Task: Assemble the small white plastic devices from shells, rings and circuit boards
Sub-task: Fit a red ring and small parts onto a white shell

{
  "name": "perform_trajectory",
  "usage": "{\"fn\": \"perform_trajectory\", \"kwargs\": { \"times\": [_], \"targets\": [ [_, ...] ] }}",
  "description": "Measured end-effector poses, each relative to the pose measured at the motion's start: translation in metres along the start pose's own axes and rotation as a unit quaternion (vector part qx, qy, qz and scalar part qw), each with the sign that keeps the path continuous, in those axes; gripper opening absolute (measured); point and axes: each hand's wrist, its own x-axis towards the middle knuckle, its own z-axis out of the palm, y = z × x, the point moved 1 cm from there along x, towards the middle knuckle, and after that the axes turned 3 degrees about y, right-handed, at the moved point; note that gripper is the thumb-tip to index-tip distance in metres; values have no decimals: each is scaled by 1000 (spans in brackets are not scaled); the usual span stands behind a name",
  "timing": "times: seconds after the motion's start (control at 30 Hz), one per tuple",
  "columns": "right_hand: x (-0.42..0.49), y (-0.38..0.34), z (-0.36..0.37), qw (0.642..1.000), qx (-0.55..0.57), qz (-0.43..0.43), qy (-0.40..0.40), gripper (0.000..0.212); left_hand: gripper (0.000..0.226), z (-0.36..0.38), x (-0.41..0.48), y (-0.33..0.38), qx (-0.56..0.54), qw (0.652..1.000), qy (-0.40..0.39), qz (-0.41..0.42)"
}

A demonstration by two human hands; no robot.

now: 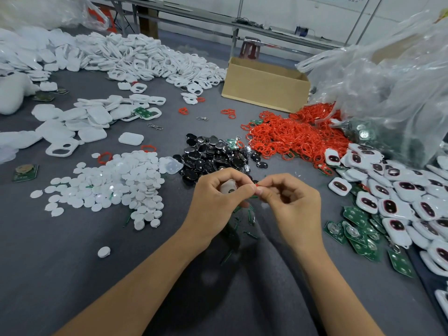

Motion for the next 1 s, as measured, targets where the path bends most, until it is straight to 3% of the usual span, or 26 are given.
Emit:
{"fn": "perform_trajectory", "kwargs": {
  "times": [0.2,0.43,0.63,0.8,1.0],
  "targets": [
    [-3,2,3,984,-127,-124,-13,36,13,-3,2,-5,-36,998,16,-54],
    [-3,5,-2,957,-209,-201,-11,21,10,-4,3,-4,-77,992,11,-101],
    [-2,4,0,985,-117,-119,45,23,38,-1,3,-6,-71,991,9,-109],
    [-2,5,4,998,-42,-46,32,24,32,0,1,-7,-72,991,-4,-114],
    [0,4,4,997,-37,-62,33,32,25,1,1,-7,-132,980,-21,-144]
  ]
}}
